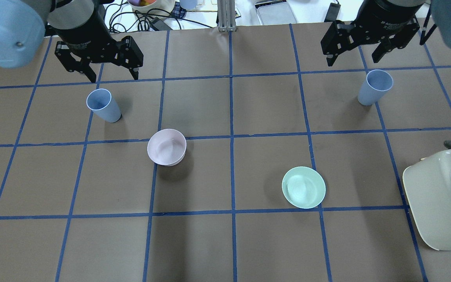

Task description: Stack blue cups with both arms

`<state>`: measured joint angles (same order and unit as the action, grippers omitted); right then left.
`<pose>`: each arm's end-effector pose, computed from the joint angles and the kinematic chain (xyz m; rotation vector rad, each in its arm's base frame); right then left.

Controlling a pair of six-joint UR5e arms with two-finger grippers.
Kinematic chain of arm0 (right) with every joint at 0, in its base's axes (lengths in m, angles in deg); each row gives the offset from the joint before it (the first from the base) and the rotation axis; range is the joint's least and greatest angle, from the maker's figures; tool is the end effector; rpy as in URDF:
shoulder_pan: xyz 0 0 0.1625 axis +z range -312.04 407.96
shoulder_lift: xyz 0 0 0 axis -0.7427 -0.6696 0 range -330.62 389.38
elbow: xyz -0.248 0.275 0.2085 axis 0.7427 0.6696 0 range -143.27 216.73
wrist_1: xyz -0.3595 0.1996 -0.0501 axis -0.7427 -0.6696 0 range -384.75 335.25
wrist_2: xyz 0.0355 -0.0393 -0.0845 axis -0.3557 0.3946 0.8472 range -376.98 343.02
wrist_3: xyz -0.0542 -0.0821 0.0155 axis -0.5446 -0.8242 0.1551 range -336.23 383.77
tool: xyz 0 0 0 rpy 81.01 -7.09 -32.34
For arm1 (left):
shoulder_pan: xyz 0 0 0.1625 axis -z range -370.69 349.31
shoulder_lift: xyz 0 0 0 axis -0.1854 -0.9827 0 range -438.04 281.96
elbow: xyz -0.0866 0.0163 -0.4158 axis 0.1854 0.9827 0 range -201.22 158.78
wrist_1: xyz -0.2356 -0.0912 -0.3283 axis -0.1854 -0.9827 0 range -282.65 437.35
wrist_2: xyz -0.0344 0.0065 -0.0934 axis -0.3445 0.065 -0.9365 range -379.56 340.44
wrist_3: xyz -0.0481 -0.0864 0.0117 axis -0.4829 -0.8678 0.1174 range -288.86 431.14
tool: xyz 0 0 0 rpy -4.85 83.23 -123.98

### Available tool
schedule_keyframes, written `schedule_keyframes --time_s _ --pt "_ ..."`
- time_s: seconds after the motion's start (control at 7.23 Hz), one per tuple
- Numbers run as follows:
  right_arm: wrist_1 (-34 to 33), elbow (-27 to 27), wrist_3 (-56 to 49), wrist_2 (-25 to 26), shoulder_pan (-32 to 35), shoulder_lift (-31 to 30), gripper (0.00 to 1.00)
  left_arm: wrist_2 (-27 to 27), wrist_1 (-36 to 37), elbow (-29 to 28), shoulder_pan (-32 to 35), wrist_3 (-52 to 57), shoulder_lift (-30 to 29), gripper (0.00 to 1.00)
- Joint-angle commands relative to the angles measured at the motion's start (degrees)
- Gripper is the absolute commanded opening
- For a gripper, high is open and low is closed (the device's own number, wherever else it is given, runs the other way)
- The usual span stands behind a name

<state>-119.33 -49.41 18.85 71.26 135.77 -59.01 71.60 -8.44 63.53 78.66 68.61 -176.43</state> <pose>0.1165 -0.5195 0.5158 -0.0771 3.1117 -0.1888 -0.1249 -0.5568 0.4638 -0.0872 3.1201 -0.0299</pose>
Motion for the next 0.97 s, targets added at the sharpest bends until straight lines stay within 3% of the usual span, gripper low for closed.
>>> schedule_keyframes --time_s 0.0,0.28,0.41,0.55,0.83 --pt "0.0 0.0 0.0 0.0 0.0 0.0 1.0 -0.1 9.9 0.4 -4.7 1.4 -10.2 1.0" --pt "0.0 0.0 0.0 0.0 0.0 0.0 1.0 0.6 17.5 0.9 -6.4 2.4 -19.0 1.0" --pt "-0.1 0.0 0.0 0.0 0.0 0.0 1.0 0.8 17.9 1.9 -8.4 2.8 -20.4 1.0" --pt "0.0 0.0 0.0 0.0 0.0 0.0 1.0 0.8 17.7 2.4 -8.8 3.3 -20.3 0.93" --pt "0.0 0.0 0.0 0.6 0.0 0.0 1.0 0.8 17.6 3.5 -8.7 3.3 -20.3 0.17"
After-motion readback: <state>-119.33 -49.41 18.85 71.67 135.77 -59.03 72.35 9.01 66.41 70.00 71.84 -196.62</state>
